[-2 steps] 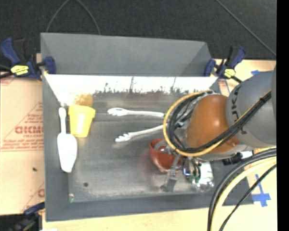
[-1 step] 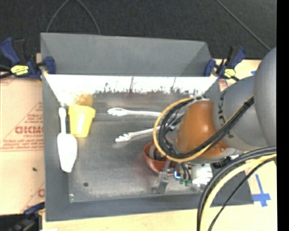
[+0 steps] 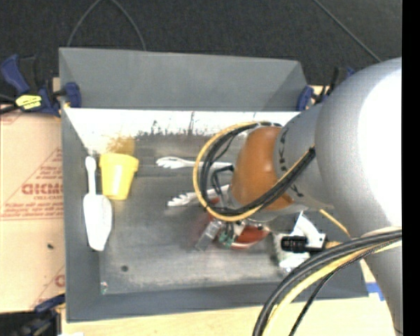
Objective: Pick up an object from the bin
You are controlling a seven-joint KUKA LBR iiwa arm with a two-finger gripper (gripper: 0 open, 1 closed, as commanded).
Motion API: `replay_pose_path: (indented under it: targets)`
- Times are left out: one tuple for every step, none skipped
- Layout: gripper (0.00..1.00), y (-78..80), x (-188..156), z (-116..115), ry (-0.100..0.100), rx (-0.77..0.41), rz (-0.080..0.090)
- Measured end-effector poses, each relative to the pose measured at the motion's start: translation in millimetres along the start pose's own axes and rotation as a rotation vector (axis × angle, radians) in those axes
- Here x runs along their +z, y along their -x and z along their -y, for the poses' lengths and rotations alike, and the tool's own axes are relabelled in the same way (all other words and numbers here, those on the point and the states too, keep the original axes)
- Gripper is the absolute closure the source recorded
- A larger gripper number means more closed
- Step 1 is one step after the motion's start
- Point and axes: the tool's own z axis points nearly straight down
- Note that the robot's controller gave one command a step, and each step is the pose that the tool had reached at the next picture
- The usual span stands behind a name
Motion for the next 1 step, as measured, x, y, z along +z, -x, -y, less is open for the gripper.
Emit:
replay_pose_path:
  targets:
    - [1.0, 0.0, -0.3, 0.1, 0.0, -0.001, 0.0]
